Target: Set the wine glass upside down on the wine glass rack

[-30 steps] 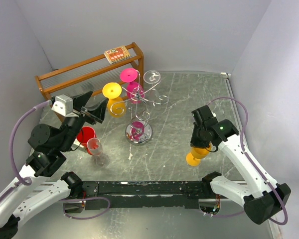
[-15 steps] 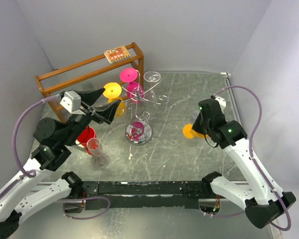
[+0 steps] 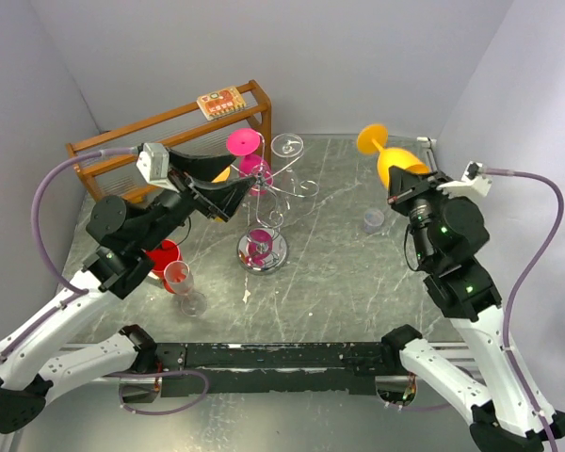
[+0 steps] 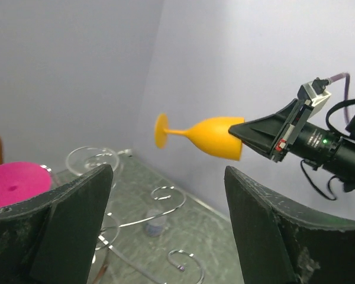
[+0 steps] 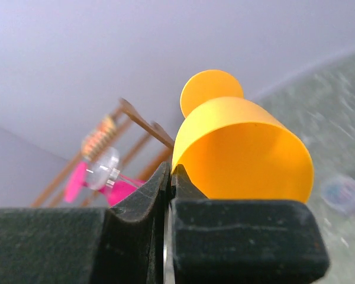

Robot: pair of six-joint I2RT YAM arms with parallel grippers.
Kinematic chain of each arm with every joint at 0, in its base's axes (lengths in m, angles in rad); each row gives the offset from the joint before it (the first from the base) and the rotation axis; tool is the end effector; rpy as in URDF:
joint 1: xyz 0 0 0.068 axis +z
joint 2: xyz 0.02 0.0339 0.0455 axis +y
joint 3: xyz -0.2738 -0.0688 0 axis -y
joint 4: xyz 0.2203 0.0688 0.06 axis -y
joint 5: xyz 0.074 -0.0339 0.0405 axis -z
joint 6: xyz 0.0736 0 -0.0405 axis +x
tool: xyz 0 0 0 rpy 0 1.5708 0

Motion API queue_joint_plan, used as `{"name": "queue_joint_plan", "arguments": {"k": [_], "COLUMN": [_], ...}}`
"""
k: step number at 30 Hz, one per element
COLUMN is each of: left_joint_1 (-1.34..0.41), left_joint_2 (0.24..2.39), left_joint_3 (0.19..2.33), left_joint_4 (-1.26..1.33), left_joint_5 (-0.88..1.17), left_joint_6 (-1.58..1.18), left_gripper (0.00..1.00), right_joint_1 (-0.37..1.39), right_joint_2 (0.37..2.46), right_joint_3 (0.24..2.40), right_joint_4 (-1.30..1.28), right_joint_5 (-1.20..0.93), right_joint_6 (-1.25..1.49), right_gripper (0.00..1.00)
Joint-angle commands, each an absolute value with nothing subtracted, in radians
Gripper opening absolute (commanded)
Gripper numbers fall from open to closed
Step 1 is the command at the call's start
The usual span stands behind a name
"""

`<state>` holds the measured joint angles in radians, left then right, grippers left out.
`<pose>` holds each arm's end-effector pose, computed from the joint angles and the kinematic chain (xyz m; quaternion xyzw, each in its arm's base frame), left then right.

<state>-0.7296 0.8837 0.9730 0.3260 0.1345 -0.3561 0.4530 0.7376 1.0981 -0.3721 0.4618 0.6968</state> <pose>0.1387 -0.1372 0.4639 0.1565 0.5250 -0.4632 0.6967 0.1422 0.0328 0.4299 0.2439 0.6676 0.2355 0.6628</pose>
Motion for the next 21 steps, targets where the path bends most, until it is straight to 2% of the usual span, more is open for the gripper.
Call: {"name": "queue_joint_plan", "arguments": {"k": [1,8,15,21], "left_joint_1": [-0.733,-0.732,-0.733,-0.732], "left_joint_2": [0.92,1.001,1.045,1.121], "left_joint_3": [1.025,1.084,1.103,1.142], "left_joint_4": [0.478,0.555,0.609,0.633], "left_joint_5": [0.215,0.165,0.025,0.035], "left_joint_6": [-0.535,-0.772,-0.996,-1.059], "left_gripper": [0.87,0.86,0.85,0.85], "right_joint_1": [0.453,0.453,0.454,0.454], "right_joint_2": [0.708,0.732,0.792,0.86], "right_joint_3": [1.047,1.006,1.006,1.011], "right_joint_4": [0.025,0.332,0.517,0.591], "right_joint_5": [0.359,0.126,-0.05,-0.18], "right_joint_6": [0.634,0.663,0.736,0.794], "right_gripper": [0.0,0.0,0.0,0.0]}}
